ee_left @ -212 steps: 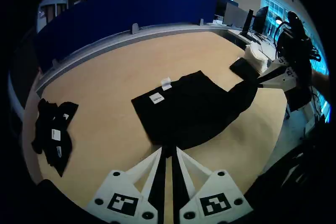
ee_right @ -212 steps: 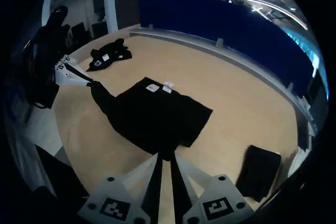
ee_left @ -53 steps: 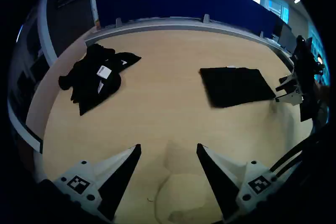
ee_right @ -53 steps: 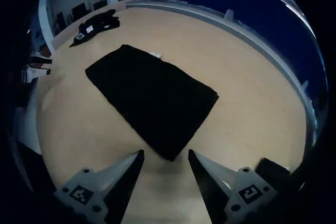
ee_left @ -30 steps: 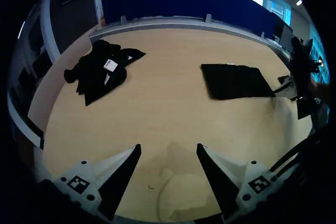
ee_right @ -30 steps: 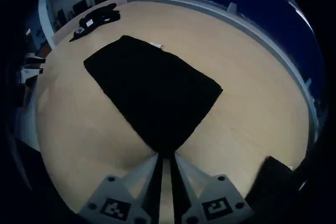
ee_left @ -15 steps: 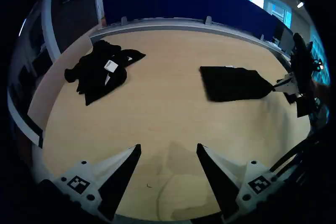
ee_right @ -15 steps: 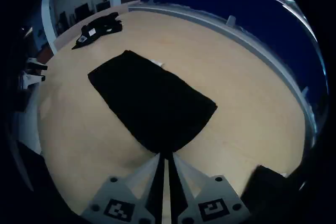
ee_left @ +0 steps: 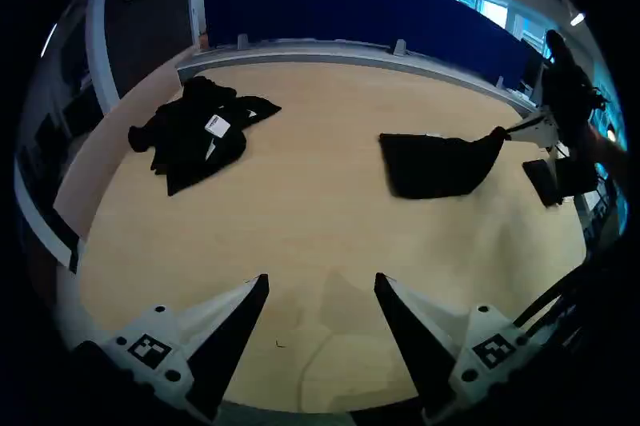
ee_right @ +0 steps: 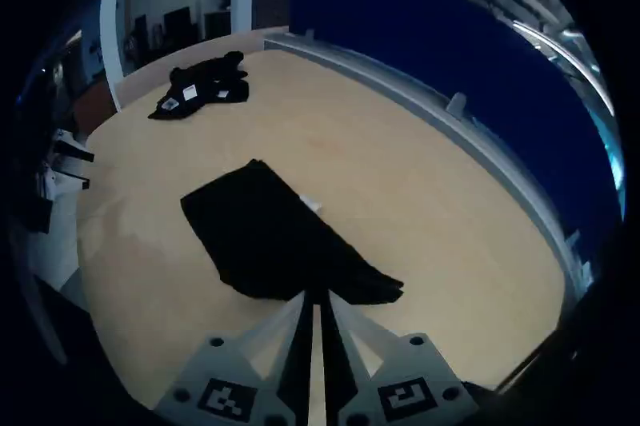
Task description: Fold towel
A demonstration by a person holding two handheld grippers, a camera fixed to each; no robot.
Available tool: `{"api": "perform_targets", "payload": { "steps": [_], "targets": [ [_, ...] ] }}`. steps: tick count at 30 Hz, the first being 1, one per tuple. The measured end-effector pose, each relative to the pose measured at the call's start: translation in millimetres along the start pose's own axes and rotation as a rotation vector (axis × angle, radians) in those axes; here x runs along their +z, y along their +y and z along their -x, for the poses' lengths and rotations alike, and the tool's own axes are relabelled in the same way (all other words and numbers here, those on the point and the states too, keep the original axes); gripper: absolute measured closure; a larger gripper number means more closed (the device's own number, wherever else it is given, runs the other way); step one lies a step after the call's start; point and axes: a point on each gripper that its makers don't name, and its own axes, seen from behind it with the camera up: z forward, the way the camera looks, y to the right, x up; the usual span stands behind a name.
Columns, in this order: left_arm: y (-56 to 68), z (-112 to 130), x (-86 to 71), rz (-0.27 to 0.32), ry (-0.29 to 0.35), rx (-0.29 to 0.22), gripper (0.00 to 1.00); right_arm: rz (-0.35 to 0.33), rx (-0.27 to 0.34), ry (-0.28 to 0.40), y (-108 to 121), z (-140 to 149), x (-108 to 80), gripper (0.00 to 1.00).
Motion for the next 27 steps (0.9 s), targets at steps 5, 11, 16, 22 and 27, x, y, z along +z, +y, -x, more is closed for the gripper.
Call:
{"api": "perform_targets", "payload": {
  "steps": [5, 11, 16, 22, 27],
  "targets": [
    [1.4, 2.8, -6.6, 0.006, 0.003, -0.006, 0.02, -0.008, -0.019, 0.018, -3.4, -20.0, 3.9, 0.94],
    [0.5, 5.7, -14.9, 0.007, 0.008, -0.018, 0.02, -0.019, -0.047, 0.009, -13.2, -25.9, 8.4, 0.94],
    [-5.9, 5.7, -21.7, -0.005, 0.02, -0.022, 0.02, -0.044, -0.071, 0.01, -30.1, -36.6, 16.2, 0.94],
    [-19.4, 3.2, -34.3, -0.039, 0.034, -0.033, 0.02, -0.103, -0.117, 0.009, -66.6, -53.6, 37.2, 0.94],
    [-29.4, 2.5, -46.9, -0.073, 0.045, -0.052, 0.02, -0.173, -0.172, -0.015, -107.7, -59.0, 67.7, 0.94]
  ]
}}
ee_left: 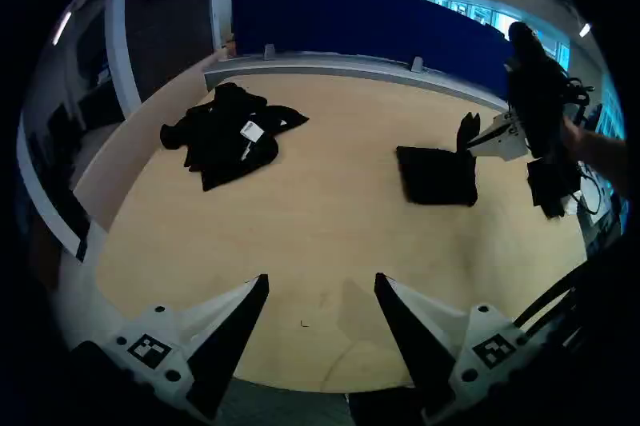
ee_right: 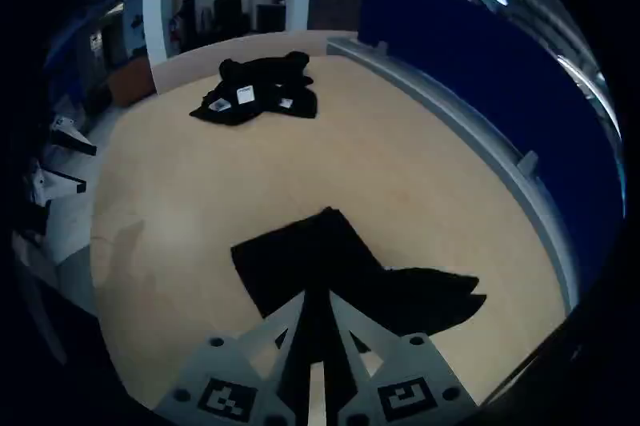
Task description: Fold towel
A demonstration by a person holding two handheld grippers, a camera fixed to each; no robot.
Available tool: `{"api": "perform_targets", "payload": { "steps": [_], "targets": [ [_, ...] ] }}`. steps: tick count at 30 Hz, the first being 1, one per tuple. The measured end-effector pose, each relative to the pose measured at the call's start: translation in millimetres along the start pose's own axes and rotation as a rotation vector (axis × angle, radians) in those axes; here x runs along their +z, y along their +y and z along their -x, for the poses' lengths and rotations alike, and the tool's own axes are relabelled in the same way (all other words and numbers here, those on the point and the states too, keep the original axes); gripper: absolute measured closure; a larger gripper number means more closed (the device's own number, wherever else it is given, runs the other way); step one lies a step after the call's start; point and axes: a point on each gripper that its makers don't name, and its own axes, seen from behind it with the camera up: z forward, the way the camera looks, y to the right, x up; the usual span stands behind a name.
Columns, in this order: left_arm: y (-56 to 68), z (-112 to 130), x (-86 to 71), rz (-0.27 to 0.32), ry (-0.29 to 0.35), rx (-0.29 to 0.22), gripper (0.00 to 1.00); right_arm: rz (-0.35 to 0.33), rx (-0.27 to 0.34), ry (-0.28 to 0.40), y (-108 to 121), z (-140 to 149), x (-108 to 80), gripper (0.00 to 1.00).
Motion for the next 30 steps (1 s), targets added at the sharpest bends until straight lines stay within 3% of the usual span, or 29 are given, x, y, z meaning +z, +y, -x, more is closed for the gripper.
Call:
{"api": "perform_targets", "payload": {
  "steps": [6, 9, 17, 19, 21, 24, 27, 30],
  "targets": [
    [-3.7, 5.8, -9.7, -0.023, 0.007, -0.025, 0.02, -0.09, -0.042, -0.061, -42.8, 9.0, 50.3, 0.94],
    [-3.3, 10.1, -10.1, -0.028, 0.006, -0.031, 0.02, -0.111, -0.042, -0.09, -52.5, 16.8, 62.9, 0.94],
    [-0.1, 12.4, -9.1, -0.024, 0.007, -0.023, 0.02, -0.118, -0.015, -0.087, -50.5, 16.7, 62.8, 0.91],
    [0.2, 11.7, -9.3, -0.022, 0.007, -0.021, 0.02, -0.114, -0.009, -0.074, -49.0, 13.8, 60.0, 0.82],
    [0.3, 10.9, -9.6, -0.021, 0.007, -0.019, 0.02, -0.108, -0.004, -0.057, -47.5, 10.5, 56.1, 0.58],
    [0.1, 10.0, -10.3, -0.019, 0.008, -0.02, 0.02, -0.105, -0.007, -0.042, -46.7, 9.7, 47.5, 0.34],
    [0.2, 9.1, -11.7, -0.019, 0.009, -0.021, 0.02, -0.092, -0.011, -0.041, -43.7, 13.2, 40.7, 0.27],
    [1.3, 8.3, -12.8, -0.017, 0.011, -0.019, 0.02, -0.078, -0.009, -0.041, -39.7, 17.6, 36.6, 0.27]
  ]
}}
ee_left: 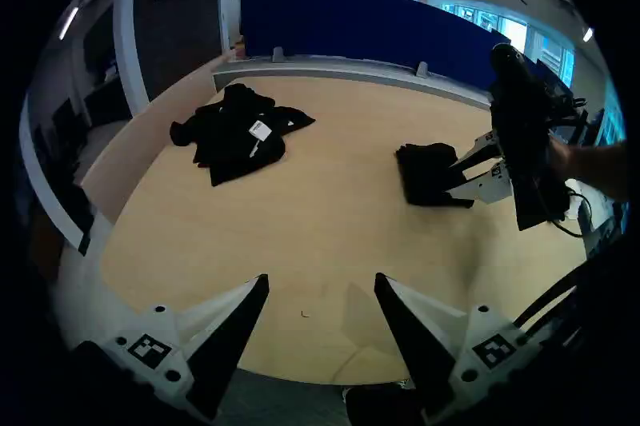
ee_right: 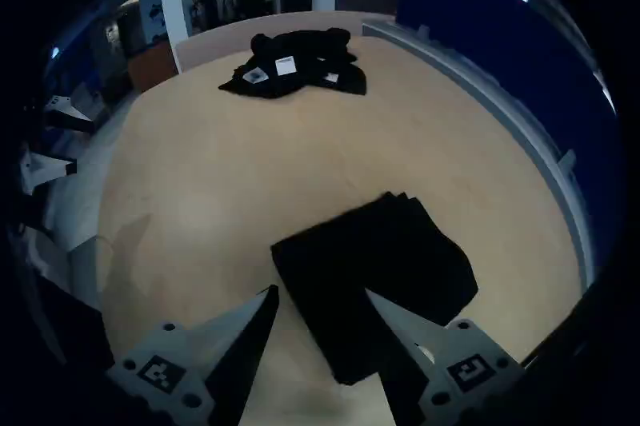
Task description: Fold towel
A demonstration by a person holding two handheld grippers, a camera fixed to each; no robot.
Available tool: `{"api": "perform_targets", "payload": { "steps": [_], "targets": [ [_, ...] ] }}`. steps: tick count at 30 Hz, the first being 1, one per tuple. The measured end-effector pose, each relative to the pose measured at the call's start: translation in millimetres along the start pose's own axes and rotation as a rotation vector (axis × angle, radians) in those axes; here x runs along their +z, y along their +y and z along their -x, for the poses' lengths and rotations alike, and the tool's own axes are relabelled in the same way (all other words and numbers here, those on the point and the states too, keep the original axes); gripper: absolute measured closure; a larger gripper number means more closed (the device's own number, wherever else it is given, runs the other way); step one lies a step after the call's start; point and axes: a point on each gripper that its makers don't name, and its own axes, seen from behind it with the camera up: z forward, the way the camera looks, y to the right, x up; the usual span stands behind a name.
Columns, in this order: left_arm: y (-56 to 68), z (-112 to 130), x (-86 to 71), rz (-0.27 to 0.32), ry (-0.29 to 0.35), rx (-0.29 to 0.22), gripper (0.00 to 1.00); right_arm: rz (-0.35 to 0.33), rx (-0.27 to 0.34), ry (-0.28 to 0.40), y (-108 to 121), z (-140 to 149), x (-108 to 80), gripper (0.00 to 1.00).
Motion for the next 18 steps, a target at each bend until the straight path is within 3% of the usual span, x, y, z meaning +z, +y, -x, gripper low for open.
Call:
{"api": "perform_targets", "payload": {
  "steps": [8, 18],
  "targets": [
    [5.9, -2.2, -2.0, 0.007, 0.004, 0.01, 0.02, 0.014, 0.023, -0.006, 3.5, 15.5, -12.1, 0.27],
    [14.4, -3.9, -0.2, 0.023, 0.003, 0.022, 0.02, 0.053, 0.065, -0.032, 11.7, 55.9, -31.4, 0.27]
  ]
}}
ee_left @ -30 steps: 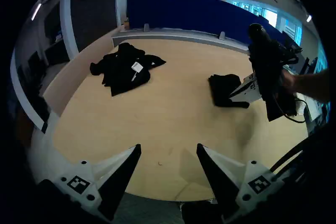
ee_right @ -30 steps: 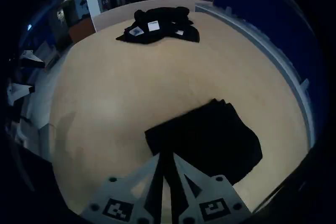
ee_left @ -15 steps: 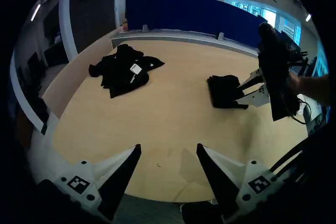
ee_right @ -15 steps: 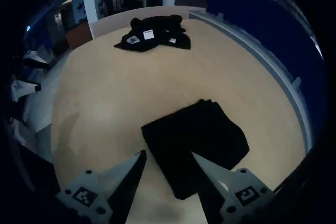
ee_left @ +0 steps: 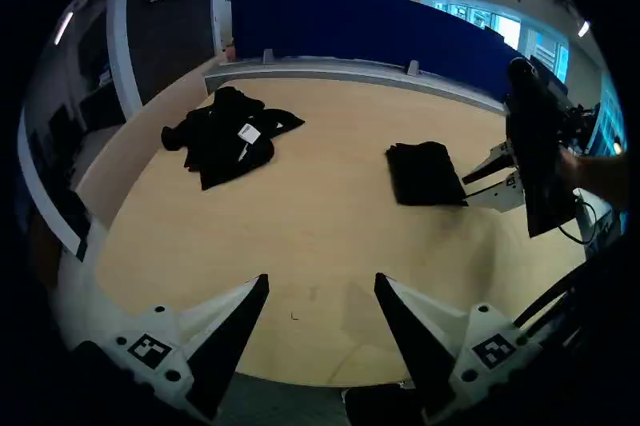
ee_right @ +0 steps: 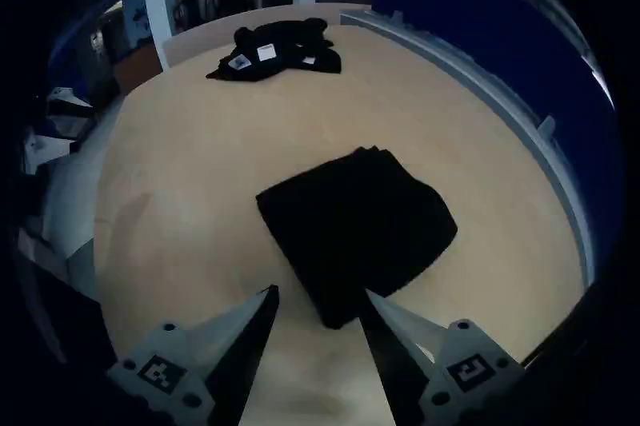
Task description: Fold towel
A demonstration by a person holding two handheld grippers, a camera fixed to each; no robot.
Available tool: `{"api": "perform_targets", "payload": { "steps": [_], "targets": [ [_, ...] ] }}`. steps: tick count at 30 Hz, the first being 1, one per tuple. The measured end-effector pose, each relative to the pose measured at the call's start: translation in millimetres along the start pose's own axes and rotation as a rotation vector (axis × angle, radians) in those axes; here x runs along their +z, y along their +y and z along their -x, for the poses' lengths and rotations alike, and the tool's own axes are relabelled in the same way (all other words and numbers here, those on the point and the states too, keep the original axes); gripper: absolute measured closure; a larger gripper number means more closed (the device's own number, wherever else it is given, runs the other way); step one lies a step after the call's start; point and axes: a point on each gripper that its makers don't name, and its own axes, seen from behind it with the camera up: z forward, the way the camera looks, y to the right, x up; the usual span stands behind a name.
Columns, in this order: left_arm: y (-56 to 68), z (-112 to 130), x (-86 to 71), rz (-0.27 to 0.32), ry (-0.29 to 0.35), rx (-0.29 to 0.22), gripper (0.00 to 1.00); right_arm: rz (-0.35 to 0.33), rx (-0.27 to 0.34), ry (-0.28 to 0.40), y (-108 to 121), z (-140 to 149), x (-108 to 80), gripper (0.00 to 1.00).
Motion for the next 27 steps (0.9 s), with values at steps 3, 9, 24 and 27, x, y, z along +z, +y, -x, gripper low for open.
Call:
{"api": "perform_targets", "payload": {
  "steps": [3, 9, 24, 27],
  "targets": [
    [1.4, 0.3, 1.6, 0.003, -0.001, 0.006, 0.02, 0.012, 0.02, -0.008, 4.4, 10.9, -3.7, 0.27],
    [4.5, 0.4, 2.1, 0.006, -0.003, 0.015, 0.02, 0.02, 0.047, -0.017, 8.1, 20.7, -1.8, 0.28],
    [8.3, 3.6, 0.6, 0.007, -0.008, 0.008, 0.02, 0.019, 0.087, -0.033, 8.1, 32.7, 12.6, 0.56],
    [9.5, 3.6, 1.0, 0.008, -0.009, 0.011, 0.02, 0.015, 0.095, -0.034, 7.0, 33.9, 13.7, 0.69]
  ]
}}
